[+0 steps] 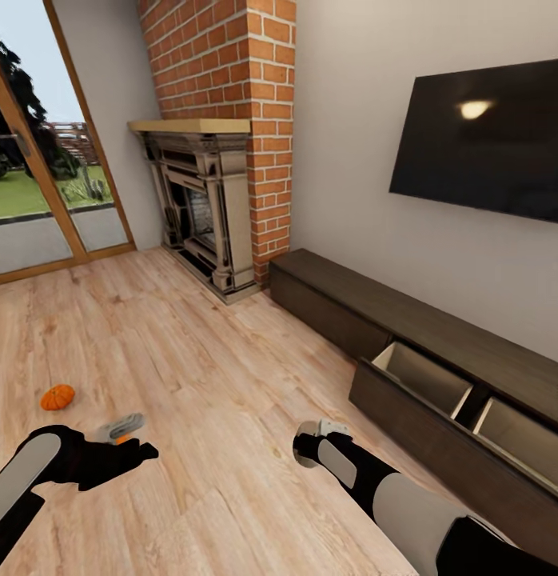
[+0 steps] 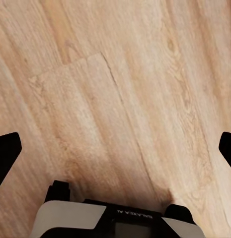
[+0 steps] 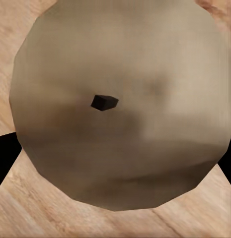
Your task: Place each of the two pumpkins and all three candles from the living room inside a cabinet in the living room (use any cabinet), then make sure every cabinet is closed, and position the cauldron so it is next to a table in the living room.
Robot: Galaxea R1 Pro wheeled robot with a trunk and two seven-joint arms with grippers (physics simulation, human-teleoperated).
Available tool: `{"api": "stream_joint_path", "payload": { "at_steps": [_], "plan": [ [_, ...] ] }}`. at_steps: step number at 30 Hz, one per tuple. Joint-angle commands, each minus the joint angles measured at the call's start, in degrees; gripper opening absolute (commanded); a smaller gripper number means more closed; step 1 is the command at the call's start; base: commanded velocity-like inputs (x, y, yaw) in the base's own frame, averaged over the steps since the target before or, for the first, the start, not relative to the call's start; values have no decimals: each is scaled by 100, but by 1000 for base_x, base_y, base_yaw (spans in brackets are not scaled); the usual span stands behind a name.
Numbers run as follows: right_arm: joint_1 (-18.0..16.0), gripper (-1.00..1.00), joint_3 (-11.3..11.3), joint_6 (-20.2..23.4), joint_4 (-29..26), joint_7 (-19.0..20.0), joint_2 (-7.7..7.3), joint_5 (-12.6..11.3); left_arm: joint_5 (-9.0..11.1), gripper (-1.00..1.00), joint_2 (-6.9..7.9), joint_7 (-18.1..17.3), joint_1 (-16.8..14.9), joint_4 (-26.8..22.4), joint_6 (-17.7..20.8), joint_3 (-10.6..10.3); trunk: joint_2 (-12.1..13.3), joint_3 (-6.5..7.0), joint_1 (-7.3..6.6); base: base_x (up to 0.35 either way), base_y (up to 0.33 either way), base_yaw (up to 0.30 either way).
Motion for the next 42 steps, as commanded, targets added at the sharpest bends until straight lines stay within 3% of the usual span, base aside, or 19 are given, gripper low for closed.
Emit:
{"api": "stream_joint_path", "payload": {
  "at_steps": [1, 7, 24, 42],
  "plan": [
    [-6, -100, 40, 15, -8, -39, -4, -35, 49, 100, 1, 64, -5, -6, 3, -10, 38, 13, -23, 0, 0, -124],
    [-6, -100, 42, -41, -8, -32, -4, -35, 45, 100, -7, 57, -4, -6, 3, -9, 279, 144, -155, 0, 0, -180],
    [-6, -100, 49, -61, -13, -31, -4, -35, 116, 100, -10, -11, -3, -6, 19, 343, 279, 258, -155, 0, 0, -180],
    [-6, -100, 40, -71, -17, -30, -4, -26, 122, 100, -10, -27, -3, -6, 21, 374, 279, 313, -155, 95, 80, -76]
  ]
}}
